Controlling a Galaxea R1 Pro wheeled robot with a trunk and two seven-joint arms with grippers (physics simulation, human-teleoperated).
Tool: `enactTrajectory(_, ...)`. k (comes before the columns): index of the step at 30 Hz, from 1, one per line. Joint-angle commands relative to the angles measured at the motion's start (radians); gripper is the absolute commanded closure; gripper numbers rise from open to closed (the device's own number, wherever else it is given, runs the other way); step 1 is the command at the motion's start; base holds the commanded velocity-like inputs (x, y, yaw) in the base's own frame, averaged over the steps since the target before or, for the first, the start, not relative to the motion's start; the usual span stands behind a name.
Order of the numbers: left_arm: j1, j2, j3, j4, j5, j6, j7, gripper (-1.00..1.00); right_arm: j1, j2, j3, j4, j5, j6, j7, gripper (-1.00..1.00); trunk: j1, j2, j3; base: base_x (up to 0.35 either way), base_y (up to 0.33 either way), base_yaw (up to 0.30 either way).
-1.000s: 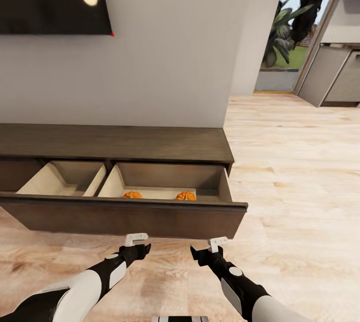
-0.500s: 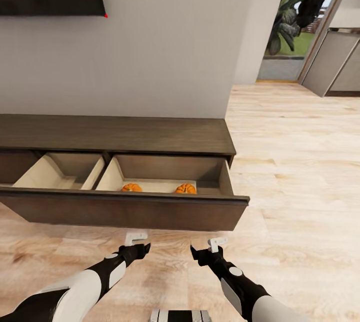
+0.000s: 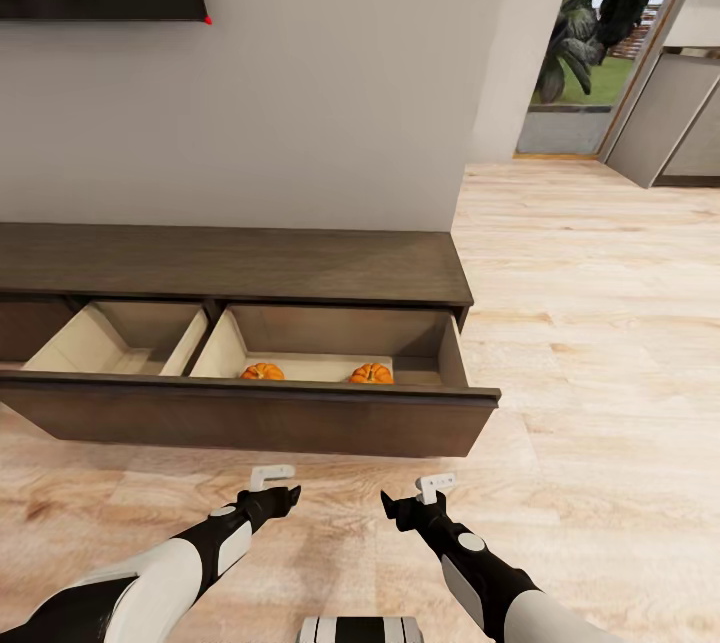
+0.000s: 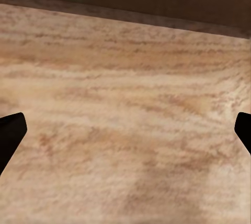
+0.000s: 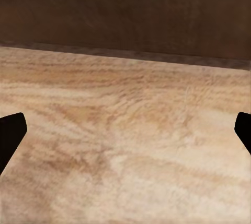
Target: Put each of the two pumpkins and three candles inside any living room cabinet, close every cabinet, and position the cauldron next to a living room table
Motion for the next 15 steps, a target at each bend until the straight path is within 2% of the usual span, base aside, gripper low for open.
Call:
enactTrajectory(1, 0.000, 0.000, 0.008, 0.001, -0.004, -0.003, -0.002, -1.00, -0.001, 0.000, 0.005, 0.002, -0.011, -0.004, 0.003, -1.00, 0.000, 0.000, -0.001, 0.019, 0.000, 0.000)
enactTrajectory(5, 0.000, 0.000, 0.008, 0.001, -0.001, -0.003, -0.002, -1.00, -0.001, 0.000, 0.006, 0.002, -0.010, -0.010, 0.003, -1.00, 0.000, 0.000, -0.001, 0.111, 0.000, 0.000)
enactTrajectory(15, 0.000, 0.001, 0.008, 0.001, 0.007, -0.003, -0.001, -1.00, -0.001, 0.000, 0.006, 0.002, -0.010, -0.024, 0.003, -1.00, 0.000, 0.000, -0.001, 0.299, -0.042, 0.000)
